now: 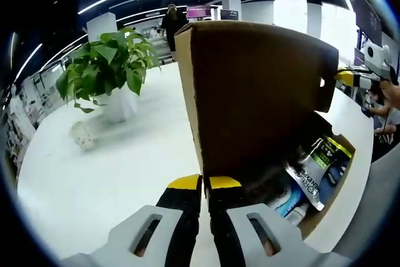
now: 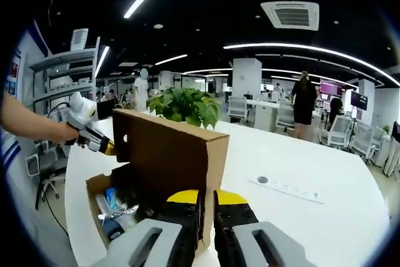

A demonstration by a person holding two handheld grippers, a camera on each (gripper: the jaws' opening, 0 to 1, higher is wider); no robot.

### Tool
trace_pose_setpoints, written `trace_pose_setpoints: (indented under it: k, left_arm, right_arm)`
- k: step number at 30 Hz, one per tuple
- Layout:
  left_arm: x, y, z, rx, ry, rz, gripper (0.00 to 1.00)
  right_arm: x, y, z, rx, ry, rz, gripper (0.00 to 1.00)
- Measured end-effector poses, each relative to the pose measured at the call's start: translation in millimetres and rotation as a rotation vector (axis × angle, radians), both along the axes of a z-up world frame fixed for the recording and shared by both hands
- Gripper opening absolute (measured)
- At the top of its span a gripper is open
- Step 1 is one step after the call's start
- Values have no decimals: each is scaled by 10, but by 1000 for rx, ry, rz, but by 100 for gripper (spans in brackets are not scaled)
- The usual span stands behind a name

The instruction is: Operate the shoe box by opening the lid, removing the specified soft item, and placing it in the target area until the item is outside and the box remains undamaged.

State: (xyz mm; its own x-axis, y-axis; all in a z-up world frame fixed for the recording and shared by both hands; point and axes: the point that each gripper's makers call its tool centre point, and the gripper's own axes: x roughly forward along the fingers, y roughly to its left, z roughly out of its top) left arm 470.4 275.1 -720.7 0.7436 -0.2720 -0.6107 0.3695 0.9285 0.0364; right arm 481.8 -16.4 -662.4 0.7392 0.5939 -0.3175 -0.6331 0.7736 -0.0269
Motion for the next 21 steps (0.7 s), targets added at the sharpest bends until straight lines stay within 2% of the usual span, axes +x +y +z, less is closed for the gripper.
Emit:
trace_pose_setpoints:
  k: [21]
  left_arm:
    - [108,10,25,-11,-7,-3,0]
  right_arm:
    - [-50,-44,-427,-27,86,-19,2]
